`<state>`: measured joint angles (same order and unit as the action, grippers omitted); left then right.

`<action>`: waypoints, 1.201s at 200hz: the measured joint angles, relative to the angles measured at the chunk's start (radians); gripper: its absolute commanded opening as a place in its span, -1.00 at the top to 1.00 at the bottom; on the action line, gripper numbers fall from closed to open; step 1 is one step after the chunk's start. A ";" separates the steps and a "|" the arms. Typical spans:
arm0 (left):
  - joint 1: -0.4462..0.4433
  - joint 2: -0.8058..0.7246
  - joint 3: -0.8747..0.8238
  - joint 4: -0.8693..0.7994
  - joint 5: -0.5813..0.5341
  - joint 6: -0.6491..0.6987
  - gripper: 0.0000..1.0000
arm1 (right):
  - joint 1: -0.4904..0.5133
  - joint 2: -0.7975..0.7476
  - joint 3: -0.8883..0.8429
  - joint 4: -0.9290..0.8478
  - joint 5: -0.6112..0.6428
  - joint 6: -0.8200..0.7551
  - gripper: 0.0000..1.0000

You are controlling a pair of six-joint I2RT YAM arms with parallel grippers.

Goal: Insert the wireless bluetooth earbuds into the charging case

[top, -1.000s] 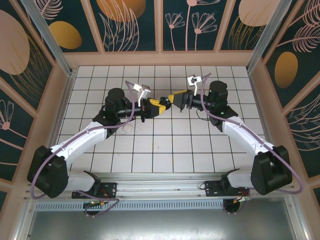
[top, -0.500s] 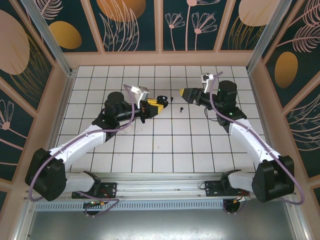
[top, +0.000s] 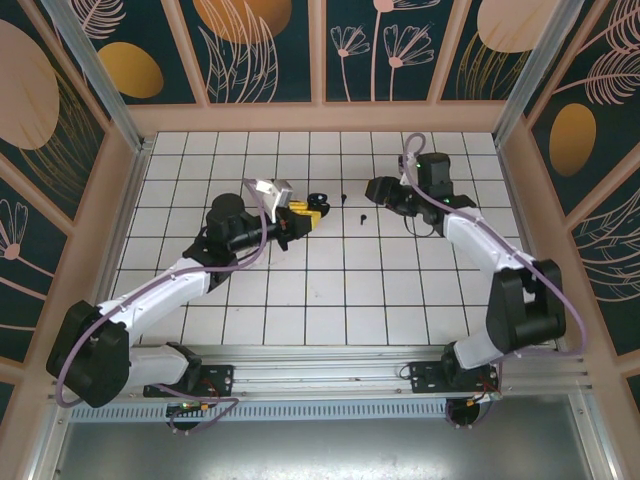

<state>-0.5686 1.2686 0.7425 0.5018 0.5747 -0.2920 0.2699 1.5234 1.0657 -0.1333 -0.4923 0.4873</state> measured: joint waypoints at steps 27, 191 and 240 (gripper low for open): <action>0.000 -0.015 -0.021 0.003 -0.009 0.000 0.94 | 0.054 0.087 0.018 -0.042 0.039 0.009 -0.04; 0.000 0.046 -0.103 0.102 -0.032 -0.087 0.94 | 0.179 0.687 0.812 -0.394 0.395 -0.087 0.03; 0.000 0.056 -0.103 0.103 -0.042 -0.087 0.94 | 0.196 0.801 0.904 -0.474 0.467 -0.089 0.12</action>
<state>-0.5686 1.3251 0.6392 0.6044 0.5323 -0.3786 0.4656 2.3241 1.9694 -0.6071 -0.0250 0.3985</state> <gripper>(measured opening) 0.162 0.441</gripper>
